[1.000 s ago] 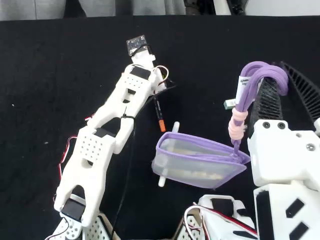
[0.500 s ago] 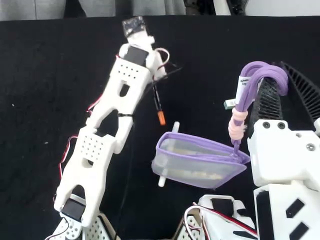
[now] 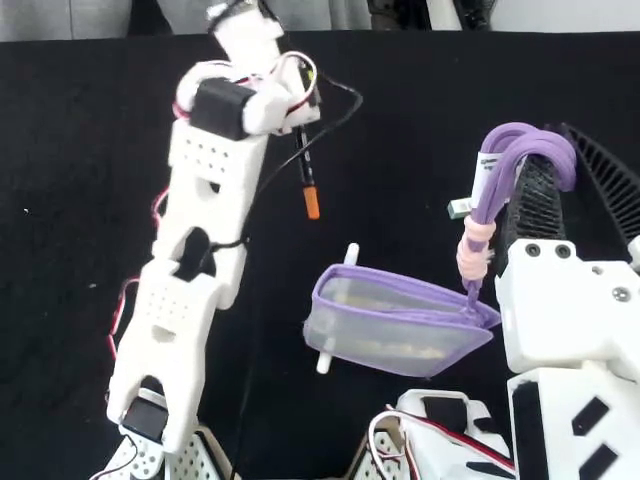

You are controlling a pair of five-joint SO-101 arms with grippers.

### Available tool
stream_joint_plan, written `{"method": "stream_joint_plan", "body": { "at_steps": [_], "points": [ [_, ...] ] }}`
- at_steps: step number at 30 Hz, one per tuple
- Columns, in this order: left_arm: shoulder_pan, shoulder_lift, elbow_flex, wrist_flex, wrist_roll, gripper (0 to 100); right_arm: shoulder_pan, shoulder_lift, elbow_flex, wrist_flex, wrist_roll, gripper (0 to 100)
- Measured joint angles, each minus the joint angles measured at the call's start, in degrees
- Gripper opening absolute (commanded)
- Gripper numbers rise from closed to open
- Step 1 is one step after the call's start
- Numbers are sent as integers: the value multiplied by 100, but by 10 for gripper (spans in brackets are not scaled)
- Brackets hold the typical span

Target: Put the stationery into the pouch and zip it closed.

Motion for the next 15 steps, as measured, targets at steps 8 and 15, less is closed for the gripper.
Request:
{"method": "stream_joint_plan", "body": {
  "at_steps": [8, 15],
  "points": [
    [105, -1521, -9, 26, -510, 29, 0, 0, 0, 0, 0, 11],
    [607, -2655, 334, 35, -1020, 29, 0, 0, 0, 0, 0, 11]
  ]
}}
